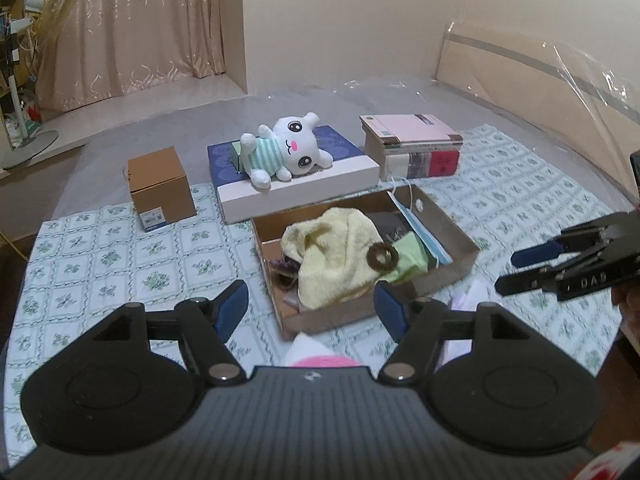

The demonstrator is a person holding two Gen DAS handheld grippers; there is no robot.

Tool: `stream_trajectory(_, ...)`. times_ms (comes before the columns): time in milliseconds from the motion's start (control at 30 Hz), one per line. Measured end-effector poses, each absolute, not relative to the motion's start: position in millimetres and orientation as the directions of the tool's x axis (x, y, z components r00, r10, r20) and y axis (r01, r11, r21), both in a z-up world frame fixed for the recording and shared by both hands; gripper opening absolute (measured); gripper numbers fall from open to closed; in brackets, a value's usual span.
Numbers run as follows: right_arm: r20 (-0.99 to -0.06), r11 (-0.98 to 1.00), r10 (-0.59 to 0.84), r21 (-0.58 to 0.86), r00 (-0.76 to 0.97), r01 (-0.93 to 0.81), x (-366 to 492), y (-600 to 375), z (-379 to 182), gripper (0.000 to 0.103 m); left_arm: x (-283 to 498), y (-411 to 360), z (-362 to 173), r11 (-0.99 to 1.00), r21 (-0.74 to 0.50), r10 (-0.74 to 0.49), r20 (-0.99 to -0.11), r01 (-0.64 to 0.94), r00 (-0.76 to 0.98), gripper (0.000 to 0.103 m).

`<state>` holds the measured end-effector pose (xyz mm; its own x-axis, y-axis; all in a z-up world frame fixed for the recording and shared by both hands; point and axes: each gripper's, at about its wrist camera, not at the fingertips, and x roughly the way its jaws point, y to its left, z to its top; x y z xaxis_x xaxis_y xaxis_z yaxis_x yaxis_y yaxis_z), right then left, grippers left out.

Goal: Organize soft objects
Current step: 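Move both tools back toward the white sock and black round pad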

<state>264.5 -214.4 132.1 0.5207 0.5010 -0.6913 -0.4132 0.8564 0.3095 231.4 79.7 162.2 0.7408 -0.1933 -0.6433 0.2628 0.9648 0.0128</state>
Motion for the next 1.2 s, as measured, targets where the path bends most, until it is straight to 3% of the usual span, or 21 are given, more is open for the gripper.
stream_trajectory(233, -0.704, 0.860, 0.498, 0.328, 0.506, -0.391, 248, -230, 136, 0.062, 208, 81, 171, 0.956, 0.051, -0.184, -0.660, 0.287, 0.729, 0.066)
stream_trajectory(467, -0.740, 0.852, 0.497, 0.318, 0.454, -0.415, 252, -221, 135, 0.086, 211, 87, 171, 0.953, 0.047, -0.186, -0.686, 0.299, 0.703, 0.069)
stream_trajectory(767, -0.818, 0.864, 0.460, 0.323, 0.345, -0.386, 301, -190, 105, 0.088, 248, 106, 149, 0.958, 0.023, -0.183, -0.721, 0.287, 0.669, 0.079)
stream_trajectory(1200, -0.911, 0.896, 0.346, 0.250, 0.225, -0.368, 372, -144, 21, 0.088, 324, 141, 78, 0.963, -0.059, -0.214, -0.760, 0.263, 0.613, 0.080)
